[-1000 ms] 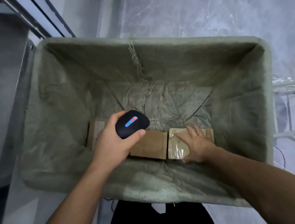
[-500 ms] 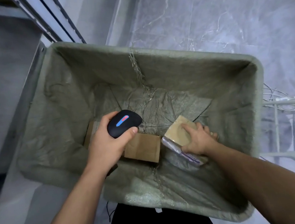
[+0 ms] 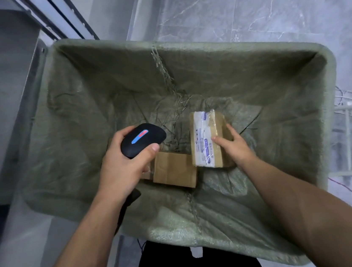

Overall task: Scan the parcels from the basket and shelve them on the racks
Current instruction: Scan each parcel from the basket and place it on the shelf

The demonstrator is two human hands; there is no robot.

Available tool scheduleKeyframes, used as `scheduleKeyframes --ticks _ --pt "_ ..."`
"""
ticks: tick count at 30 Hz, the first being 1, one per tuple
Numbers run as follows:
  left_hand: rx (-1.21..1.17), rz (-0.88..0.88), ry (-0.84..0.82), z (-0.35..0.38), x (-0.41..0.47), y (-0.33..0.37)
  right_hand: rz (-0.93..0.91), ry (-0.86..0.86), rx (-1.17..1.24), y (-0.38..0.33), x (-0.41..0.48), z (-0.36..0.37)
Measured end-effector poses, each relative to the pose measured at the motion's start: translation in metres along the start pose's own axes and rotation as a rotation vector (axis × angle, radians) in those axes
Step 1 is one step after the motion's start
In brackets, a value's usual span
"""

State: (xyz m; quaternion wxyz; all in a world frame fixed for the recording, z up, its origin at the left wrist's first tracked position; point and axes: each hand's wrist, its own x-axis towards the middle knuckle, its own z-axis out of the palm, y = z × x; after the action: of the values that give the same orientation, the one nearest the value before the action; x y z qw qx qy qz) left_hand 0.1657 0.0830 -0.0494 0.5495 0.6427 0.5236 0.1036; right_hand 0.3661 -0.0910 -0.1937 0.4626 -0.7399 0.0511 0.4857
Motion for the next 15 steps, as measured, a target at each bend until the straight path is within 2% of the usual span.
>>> scheduleKeyframes --ticks 3,9,12,15 --pt "0.0 -0.01 -0.023 0.002 0.001 0.0 -0.068 0.078 -0.048 0.005 -0.002 0.002" --pt "-0.022 -0.008 -0.058 0.005 0.002 0.002 -0.313 0.192 -0.598 0.003 -0.016 0.027" --pt "-0.024 -0.01 -0.054 0.002 0.002 0.003 -0.331 0.172 -0.894 0.008 -0.015 0.046" --pt "-0.047 -0.012 -0.045 -0.003 0.003 0.003 -0.252 0.171 -0.982 0.012 -0.012 0.059"
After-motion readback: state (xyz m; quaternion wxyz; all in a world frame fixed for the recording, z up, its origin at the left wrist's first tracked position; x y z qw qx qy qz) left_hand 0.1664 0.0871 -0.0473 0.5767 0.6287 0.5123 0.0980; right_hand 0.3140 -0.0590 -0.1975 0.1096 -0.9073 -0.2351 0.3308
